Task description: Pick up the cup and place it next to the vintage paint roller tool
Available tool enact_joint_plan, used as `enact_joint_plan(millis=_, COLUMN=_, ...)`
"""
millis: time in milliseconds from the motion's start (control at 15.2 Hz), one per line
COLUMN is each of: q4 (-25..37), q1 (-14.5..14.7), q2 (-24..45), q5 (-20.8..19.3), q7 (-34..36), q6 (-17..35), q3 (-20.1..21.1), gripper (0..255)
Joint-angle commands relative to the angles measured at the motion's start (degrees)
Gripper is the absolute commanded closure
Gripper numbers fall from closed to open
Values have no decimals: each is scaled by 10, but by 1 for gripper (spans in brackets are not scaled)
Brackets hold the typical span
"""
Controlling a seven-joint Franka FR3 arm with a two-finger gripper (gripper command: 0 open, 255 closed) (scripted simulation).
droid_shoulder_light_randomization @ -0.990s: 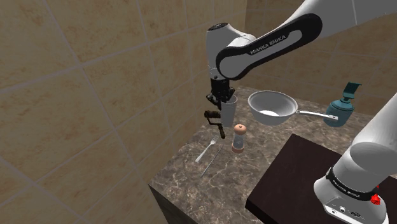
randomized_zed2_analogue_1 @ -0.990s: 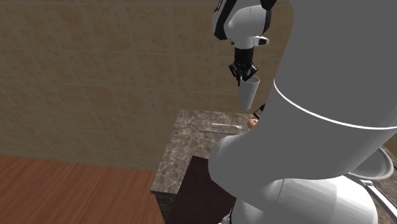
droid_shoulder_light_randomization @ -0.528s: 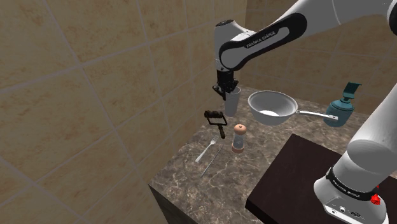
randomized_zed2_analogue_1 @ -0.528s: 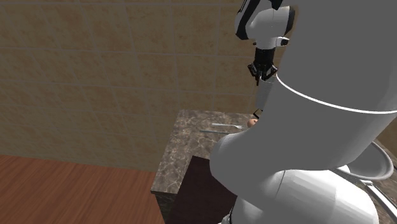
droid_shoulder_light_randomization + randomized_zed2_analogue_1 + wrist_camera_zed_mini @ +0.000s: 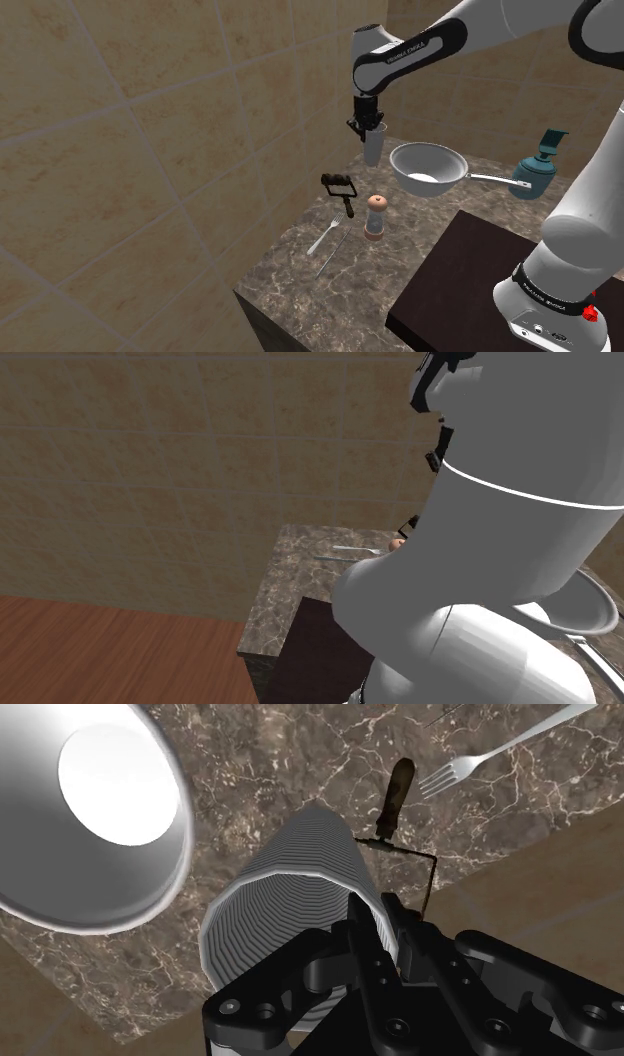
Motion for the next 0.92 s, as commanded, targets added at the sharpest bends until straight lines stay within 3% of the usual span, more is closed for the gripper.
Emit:
enact_joint_plan(millis=0, q4=38, q1=-9, q2=26, q5=-5, q7=-18, q6=-10, q3=-9, gripper=255)
enact_joint_plan(millis=462, q4=161, q1=-45, q2=115, q5=-13, q7=-88, q6=-39, q3=-38, gripper=255)
enact_joint_plan(millis=858, q4=309, q1=-71, q2=212, q5=-17, q7=-144, q6=-85, q3=-57, gripper=255)
